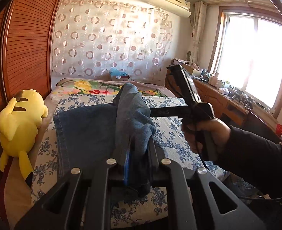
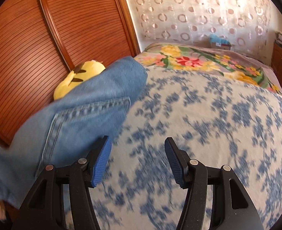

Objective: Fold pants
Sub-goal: 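Lift the folded jeans with the left tool, then carry the folded jeans with the left tool toward the yellow plush toy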

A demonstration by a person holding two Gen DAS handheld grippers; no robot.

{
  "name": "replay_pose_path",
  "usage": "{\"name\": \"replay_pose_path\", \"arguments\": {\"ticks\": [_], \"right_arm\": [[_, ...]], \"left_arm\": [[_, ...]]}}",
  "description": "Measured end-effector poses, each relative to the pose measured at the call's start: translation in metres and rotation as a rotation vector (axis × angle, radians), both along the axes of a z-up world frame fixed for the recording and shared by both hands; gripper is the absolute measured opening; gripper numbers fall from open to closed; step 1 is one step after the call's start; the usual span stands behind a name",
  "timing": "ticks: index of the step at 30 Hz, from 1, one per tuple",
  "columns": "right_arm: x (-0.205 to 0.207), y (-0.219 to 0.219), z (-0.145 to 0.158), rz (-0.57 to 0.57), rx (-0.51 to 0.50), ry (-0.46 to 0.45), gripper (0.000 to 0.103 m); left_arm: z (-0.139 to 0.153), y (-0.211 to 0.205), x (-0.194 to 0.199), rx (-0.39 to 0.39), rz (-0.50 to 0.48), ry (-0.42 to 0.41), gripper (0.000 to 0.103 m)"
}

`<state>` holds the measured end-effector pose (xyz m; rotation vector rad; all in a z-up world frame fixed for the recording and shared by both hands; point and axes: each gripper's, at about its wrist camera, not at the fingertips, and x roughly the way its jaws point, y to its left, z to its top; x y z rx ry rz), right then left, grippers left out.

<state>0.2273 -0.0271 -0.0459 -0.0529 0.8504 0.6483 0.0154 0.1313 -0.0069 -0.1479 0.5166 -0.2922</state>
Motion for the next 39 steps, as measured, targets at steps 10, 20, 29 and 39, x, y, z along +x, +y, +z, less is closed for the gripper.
{"name": "replay_pose_path", "arguments": {"ticks": [10,20,29,39], "right_arm": [[0.001,0.053,0.014,0.089,-0.045,-0.048,0.059],[-0.018,0.119,0.012,0.21,-0.058,-0.064,0.059],[-0.036,0.105,0.01,0.21,-0.042,-0.084,0.059],[-0.057,0.098,-0.005,0.242,-0.05,-0.058,0.059]], "left_arm": [[-0.009,0.032,-0.037,-0.015,0.098,-0.03,0.01],[-0.072,0.074,-0.041,-0.013,0.192,0.121,0.01],[-0.085,0.075,-0.041,-0.01,0.182,0.168,0.014],[-0.065,0.087,-0.039,0.032,0.218,0.17,0.042]]}}
